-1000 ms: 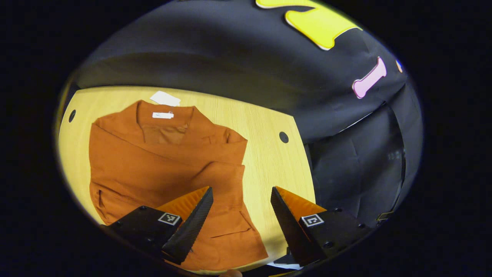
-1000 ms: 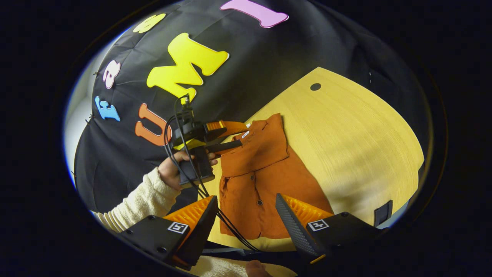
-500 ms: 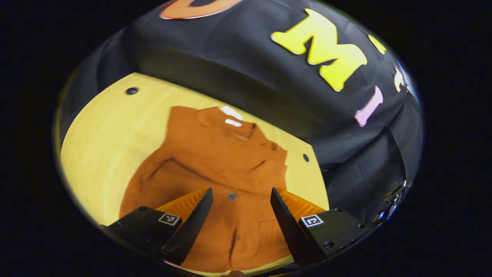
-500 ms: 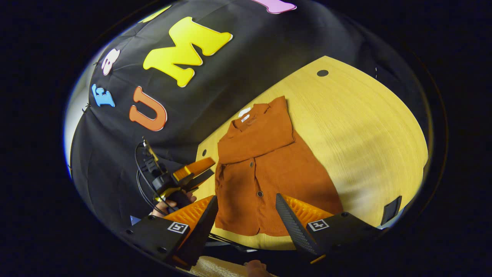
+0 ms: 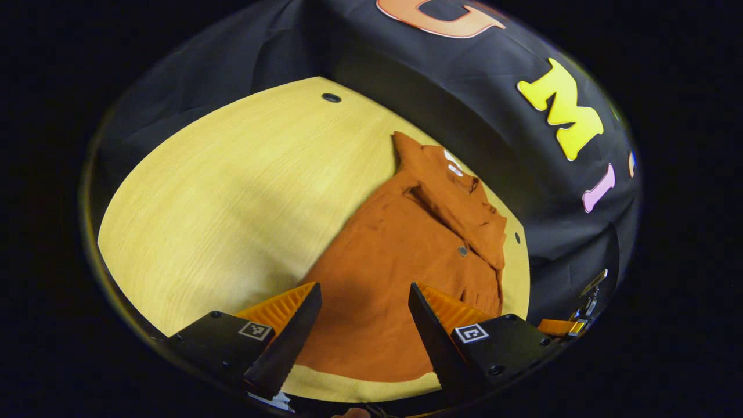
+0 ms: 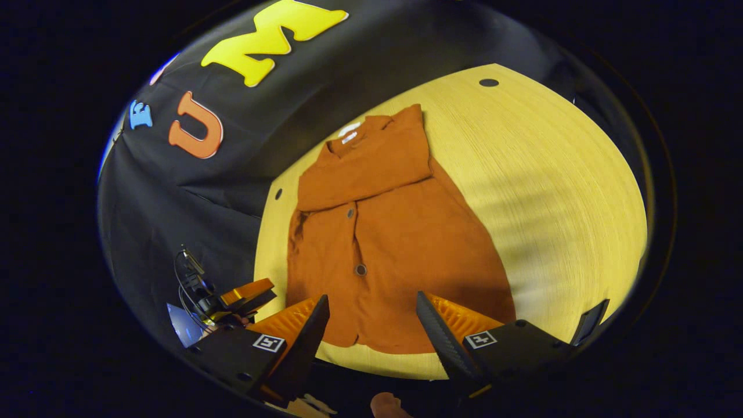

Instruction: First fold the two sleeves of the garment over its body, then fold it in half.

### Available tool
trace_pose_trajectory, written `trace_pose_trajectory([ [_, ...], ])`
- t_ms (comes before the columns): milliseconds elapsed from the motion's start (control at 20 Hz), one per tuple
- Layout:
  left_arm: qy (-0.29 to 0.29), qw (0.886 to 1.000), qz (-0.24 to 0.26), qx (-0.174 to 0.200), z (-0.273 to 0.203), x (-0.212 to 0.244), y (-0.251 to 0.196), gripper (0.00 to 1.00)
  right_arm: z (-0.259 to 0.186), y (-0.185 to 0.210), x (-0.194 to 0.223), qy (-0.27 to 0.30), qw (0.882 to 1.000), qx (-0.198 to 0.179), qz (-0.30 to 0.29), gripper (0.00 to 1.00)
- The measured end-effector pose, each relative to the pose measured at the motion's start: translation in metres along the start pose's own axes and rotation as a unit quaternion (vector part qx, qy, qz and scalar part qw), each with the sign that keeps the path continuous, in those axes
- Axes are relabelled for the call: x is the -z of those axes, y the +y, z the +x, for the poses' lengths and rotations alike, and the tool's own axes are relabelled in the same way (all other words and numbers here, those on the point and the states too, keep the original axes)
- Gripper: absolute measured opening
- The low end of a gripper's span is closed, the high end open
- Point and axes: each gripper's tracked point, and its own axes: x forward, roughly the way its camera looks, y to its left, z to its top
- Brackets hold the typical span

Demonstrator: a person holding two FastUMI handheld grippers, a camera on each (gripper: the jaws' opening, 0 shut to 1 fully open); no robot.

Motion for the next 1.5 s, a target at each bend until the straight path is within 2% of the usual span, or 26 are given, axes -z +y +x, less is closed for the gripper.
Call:
trace_pose_trajectory([
  [150,0.048,0.999,0.013,-0.003,-0.008,0.014,0.025,0.98,0.002,-0.037,0.014,0.039,0.999,0.024,-0.012,0.96],
  [300,0.099,0.994,0.017,0.033,-0.01,0.019,0.03,0.98,-0.008,-0.087,0.035,0.11,0.992,0.045,-0.031,0.96],
  [450,0.179,0.982,0.03,0.053,-0.016,0.039,0.043,0.99,-0.028,-0.12,0.037,0.143,0.989,0.032,-0.02,0.96],
  [500,0.195,0.978,0.037,0.058,-0.018,0.041,0.048,0.99,-0.03,-0.132,0.037,0.152,0.988,0.034,-0.012,0.96],
  [550,0.205,0.975,0.041,0.069,-0.016,0.04,0.049,1.0,-0.029,-0.141,0.038,0.163,0.986,0.033,-0.004,0.92],
  [650,0.233,0.967,0.034,0.099,-0.018,0.045,0.05,0.99,-0.031,-0.152,0.036,0.182,0.983,0.018,0.035,0.93],
  [750,0.27,0.955,0.034,0.113,-0.019,0.053,0.054,0.99,-0.03,-0.159,0.036,0.196,0.979,0.008,0.062,0.96],
  [850,0.28,0.95,0.049,0.129,-0.021,0.055,0.054,0.97,-0.029,-0.168,0.044,0.214,0.975,0.018,0.062,0.96],
  [950,0.298,0.944,0.056,0.126,-0.024,0.058,0.054,0.96,-0.026,-0.167,0.055,0.238,0.968,0.023,0.072,0.96],
  [1050,0.317,0.94,0.058,0.115,-0.02,0.057,0.052,0.96,-0.023,-0.158,0.063,0.248,0.966,0.006,0.07,0.95],
  [1100,0.325,0.937,0.065,0.114,-0.019,0.057,0.052,0.96,-0.02,-0.153,0.065,0.253,0.965,-0.003,0.066,0.92],
  [1200,0.332,0.933,0.075,0.116,-0.015,0.057,0.051,0.92,-0.015,-0.144,0.067,0.262,0.963,-0.016,0.058,0.92],
  [1350,0.343,0.93,0.07,0.112,-0.014,0.06,0.048,0.92,-0.005,-0.129,0.074,0.277,0.958,-0.034,0.06,0.93],
  [1500,0.355,0.924,0.087,0.111,-0.019,0.063,0.052,0.92,0.005,-0.117,0.075,0.279,0.957,-0.05,0.061,0.88],
])
